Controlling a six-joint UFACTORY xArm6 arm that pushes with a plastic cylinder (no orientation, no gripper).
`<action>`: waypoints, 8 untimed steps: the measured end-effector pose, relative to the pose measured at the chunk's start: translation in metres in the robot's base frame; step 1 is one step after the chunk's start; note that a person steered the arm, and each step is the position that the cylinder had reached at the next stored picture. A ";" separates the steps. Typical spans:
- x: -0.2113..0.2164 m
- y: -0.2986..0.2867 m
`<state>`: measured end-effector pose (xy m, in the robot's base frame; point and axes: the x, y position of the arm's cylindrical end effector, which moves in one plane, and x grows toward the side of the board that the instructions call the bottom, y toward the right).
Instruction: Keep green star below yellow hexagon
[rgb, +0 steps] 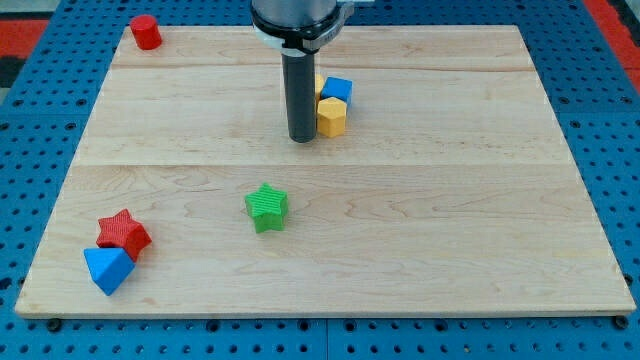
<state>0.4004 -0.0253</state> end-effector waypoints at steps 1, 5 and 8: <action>-0.004 -0.001; 0.037 -0.100; 0.148 -0.068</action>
<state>0.5479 -0.0934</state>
